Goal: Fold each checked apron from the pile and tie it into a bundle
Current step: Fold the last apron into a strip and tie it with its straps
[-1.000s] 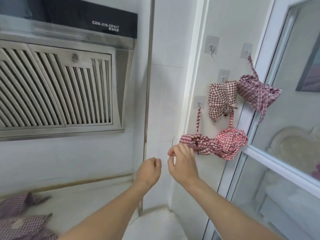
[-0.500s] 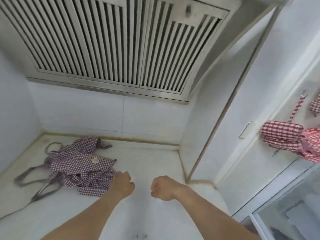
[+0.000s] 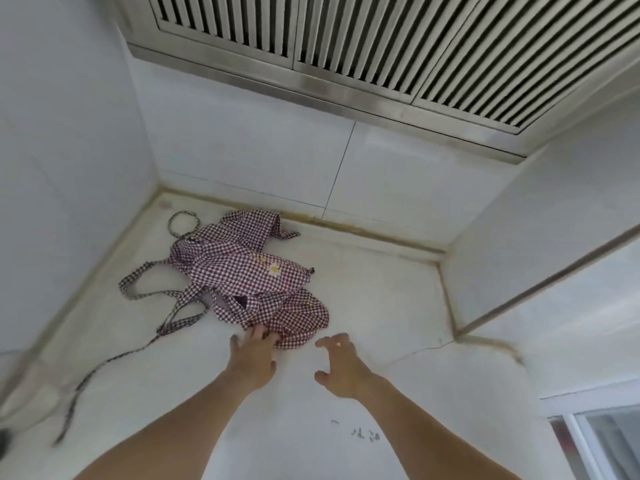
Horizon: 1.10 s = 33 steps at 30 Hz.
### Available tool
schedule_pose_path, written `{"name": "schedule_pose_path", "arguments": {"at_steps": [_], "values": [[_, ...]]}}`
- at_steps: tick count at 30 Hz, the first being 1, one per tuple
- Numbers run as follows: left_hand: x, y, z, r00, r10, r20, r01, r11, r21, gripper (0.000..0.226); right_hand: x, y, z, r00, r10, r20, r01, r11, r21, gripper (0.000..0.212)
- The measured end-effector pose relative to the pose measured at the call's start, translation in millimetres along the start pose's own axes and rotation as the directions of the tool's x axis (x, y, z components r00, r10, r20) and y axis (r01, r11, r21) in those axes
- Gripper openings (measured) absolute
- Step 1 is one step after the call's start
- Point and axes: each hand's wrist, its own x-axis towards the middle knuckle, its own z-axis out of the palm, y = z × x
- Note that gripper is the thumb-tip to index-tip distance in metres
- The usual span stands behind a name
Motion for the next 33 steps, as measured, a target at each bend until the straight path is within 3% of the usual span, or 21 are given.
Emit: {"name": "schedule_pose_path", "arguments": {"at_steps": [3,5,7,10,13,14,16,18,21,25,29,33], "values": [[-3,15,7,0.990,0.141,-0.008,-0.141,0.990,-0.029,0.024,6,-4,7,0.976,-0.028,-0.214,0.012,0.997,-0.075,0.094],[-9,29,16,0.980,0.196,0.037,-0.192,0.976,-0.102,0.020,7,0,16,0.964,-0.138,-0.226,0.112,0.986,-0.124,0.100],[-21,45,25,0.974,0.218,0.063,-0.205,0.964,-0.169,0.027,3,11,31,0.973,-0.204,-0.111,0.185,0.970,-0.158,0.094],[-37,63,29,0.985,0.164,0.048,-0.154,0.974,-0.167,0.047,-15,37,64,0.986,-0.166,-0.006,0.163,0.975,-0.151,0.091],[-52,79,29,0.975,0.158,0.155,-0.107,0.950,-0.293,0.036,-42,60,83,0.975,-0.123,-0.187,0.094,0.984,-0.152,0.065],[-55,84,30,0.959,0.190,0.211,-0.117,0.941,-0.316,0.041,-50,66,85,0.970,-0.096,-0.225,0.061,0.986,-0.155,0.060],[-60,94,32,0.907,0.254,0.337,-0.166,0.949,-0.268,0.065,-66,78,86,0.968,-0.036,-0.248,0.013,0.995,-0.095,0.059],[-63,107,32,0.892,0.247,0.378,-0.212,0.968,-0.132,0.068,-78,91,85,0.964,0.012,-0.267,-0.023,0.999,-0.037,0.043],[-73,142,27,0.966,0.209,0.150,-0.209,0.978,-0.017,0.027,-103,125,88,0.963,0.071,-0.259,-0.044,0.993,0.112,0.030],[-84,186,14,0.961,0.272,-0.057,-0.269,0.962,0.056,0.027,-145,174,73,0.963,0.146,-0.227,-0.069,0.947,0.315,0.030],[-88,220,-5,0.947,0.319,-0.045,-0.314,0.882,-0.353,0.013,-180,206,34,0.938,0.120,-0.325,0.062,0.865,0.498,0.026],[-94,261,-48,0.957,0.248,-0.149,-0.288,0.775,-0.563,0.024,-218,220,-32,0.883,0.240,-0.402,0.182,0.616,0.766,0.020]]}}
